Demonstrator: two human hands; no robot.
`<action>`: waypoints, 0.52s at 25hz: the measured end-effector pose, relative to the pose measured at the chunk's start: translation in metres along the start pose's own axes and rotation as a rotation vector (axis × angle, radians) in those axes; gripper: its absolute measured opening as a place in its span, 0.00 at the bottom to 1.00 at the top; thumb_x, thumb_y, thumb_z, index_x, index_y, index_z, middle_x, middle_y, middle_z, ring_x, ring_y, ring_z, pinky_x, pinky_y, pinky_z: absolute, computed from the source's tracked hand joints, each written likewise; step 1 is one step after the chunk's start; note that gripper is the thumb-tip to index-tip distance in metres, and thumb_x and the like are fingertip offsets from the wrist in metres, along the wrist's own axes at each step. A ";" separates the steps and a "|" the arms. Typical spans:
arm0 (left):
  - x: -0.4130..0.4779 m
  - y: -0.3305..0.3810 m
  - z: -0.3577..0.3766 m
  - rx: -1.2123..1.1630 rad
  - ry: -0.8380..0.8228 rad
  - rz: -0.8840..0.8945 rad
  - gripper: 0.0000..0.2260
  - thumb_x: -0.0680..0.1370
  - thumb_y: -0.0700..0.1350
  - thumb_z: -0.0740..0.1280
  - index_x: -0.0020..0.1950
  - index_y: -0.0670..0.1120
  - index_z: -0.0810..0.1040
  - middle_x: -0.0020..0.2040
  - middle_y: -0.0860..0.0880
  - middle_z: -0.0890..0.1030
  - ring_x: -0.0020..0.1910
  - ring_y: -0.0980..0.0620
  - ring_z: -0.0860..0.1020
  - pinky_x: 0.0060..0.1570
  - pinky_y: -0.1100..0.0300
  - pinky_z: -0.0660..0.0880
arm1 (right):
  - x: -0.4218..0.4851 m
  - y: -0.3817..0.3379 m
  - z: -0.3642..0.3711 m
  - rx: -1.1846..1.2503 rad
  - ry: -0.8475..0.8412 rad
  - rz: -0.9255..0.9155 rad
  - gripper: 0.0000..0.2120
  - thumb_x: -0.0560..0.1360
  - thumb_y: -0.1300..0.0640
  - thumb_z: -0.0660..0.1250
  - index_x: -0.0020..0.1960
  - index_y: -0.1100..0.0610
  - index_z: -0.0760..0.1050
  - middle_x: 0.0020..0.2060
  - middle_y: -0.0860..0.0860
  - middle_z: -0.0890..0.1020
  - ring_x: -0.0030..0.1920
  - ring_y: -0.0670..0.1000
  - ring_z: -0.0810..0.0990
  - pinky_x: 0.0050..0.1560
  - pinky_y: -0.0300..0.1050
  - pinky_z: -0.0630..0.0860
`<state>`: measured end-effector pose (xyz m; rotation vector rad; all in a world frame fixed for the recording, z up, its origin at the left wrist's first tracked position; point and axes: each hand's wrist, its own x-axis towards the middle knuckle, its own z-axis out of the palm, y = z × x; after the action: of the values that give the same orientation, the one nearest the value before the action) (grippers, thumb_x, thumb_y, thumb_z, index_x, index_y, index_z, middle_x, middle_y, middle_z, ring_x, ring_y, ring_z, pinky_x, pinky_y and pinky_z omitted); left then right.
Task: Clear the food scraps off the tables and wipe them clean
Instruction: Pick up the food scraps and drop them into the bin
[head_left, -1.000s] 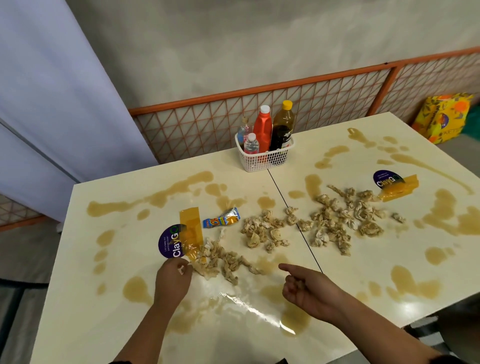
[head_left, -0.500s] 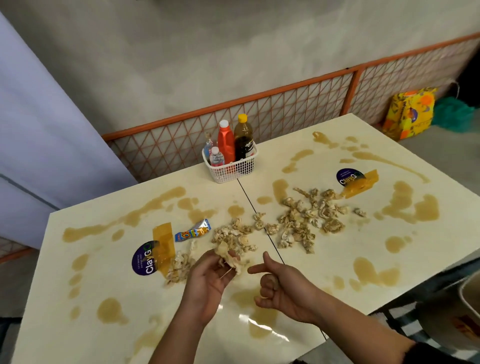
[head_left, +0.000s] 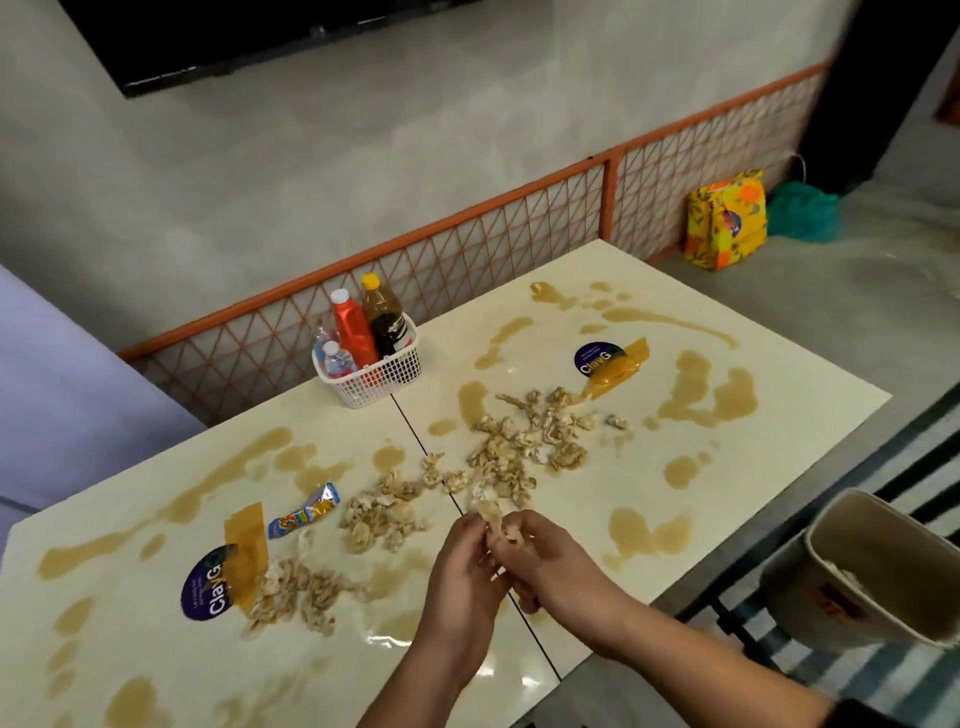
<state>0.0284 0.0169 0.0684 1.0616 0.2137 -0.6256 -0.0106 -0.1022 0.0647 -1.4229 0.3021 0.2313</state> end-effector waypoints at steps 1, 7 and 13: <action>0.000 -0.008 0.012 -0.035 0.001 -0.068 0.16 0.80 0.51 0.61 0.56 0.39 0.78 0.52 0.40 0.83 0.51 0.42 0.81 0.46 0.48 0.76 | -0.007 0.001 -0.011 -0.204 0.032 -0.039 0.03 0.82 0.55 0.65 0.53 0.54 0.74 0.36 0.46 0.77 0.33 0.45 0.74 0.35 0.39 0.70; 0.013 -0.061 0.062 0.022 0.148 -0.169 0.13 0.84 0.43 0.59 0.61 0.35 0.76 0.52 0.39 0.85 0.55 0.41 0.82 0.46 0.50 0.79 | -0.043 0.022 -0.081 -1.008 -0.064 -0.216 0.18 0.81 0.42 0.58 0.69 0.45 0.65 0.53 0.51 0.81 0.51 0.53 0.79 0.45 0.49 0.72; 0.025 -0.108 0.087 0.049 0.232 -0.198 0.11 0.84 0.38 0.56 0.59 0.43 0.77 0.33 0.48 0.73 0.23 0.56 0.64 0.19 0.66 0.59 | -0.087 0.063 -0.183 -0.501 0.085 -0.017 0.26 0.78 0.60 0.60 0.73 0.43 0.64 0.34 0.49 0.69 0.34 0.45 0.69 0.37 0.39 0.66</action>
<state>-0.0249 -0.1037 0.0182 1.1690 0.5125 -0.6866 -0.1257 -0.2733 0.0132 -1.9330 0.3144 0.2423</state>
